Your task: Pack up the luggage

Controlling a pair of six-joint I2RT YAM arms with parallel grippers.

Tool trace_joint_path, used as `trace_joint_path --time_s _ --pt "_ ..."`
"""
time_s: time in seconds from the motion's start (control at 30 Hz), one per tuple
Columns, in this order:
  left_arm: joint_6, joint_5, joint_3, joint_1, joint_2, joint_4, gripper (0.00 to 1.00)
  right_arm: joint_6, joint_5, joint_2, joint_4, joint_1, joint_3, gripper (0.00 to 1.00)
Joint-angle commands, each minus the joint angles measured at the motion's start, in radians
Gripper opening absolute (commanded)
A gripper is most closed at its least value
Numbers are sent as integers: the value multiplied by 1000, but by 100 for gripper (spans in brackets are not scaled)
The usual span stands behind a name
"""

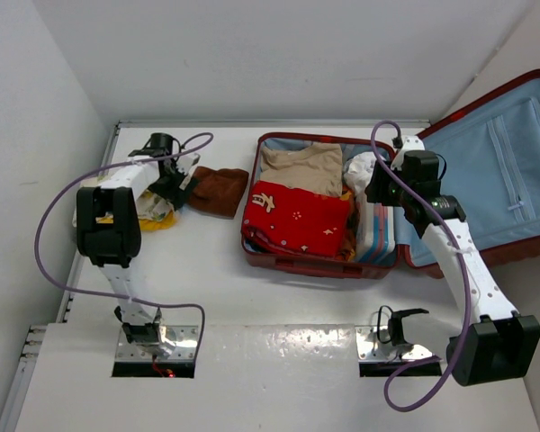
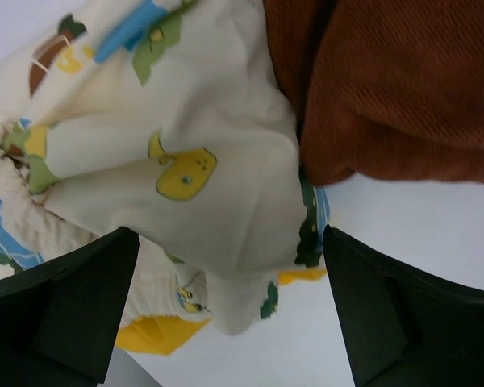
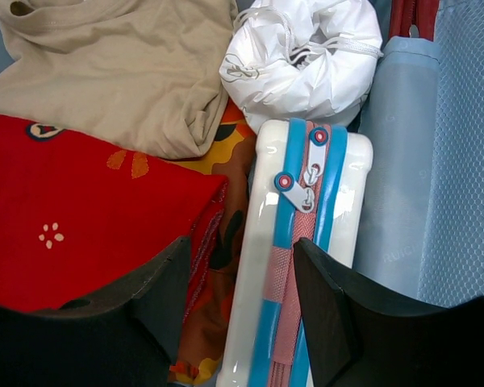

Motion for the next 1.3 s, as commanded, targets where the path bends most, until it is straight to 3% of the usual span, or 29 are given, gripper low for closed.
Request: trace_joint_path --time_s 0.0,0.47,0.57,0.6,0.73,0.8,0.9,0.97,1.0,1.07,1.17,1.27 --pt "-29 -42 64 -15 31 70 100 4 -1 -7 29 -1 1 54" --pt "-49 -50 128 -3 193 8 100 -11 6 -3 33 -27 9 54" --pt "-14 -22 147 45 193 -41 83 -11 9 -1 32 -35 12 54" --pt "-3 -12 157 55 202 -73 71 -14 8 -1 30 -35 10 54" --pt "21 89 277 126 263 -189 54 -14 8 5 30 -35 15 54" --pt "11 132 333 166 286 -203 50 -11 5 11 33 -36 21 54" --pt "1 168 554 178 346 -241 42 -12 3 17 33 -36 29 54" --pt "-8 204 671 187 381 -276 29 -9 2 16 30 -38 29 54" --pt "-28 249 800 187 421 -305 18 -8 -3 17 30 -38 30 54" --pt "-66 280 915 174 467 -318 0 -9 2 19 28 -38 33 54" --pt "-146 370 988 151 483 -270 0 -14 5 11 22 -41 36 54" --pt "-262 462 898 111 408 -107 0 -20 8 -3 16 -44 33 54"
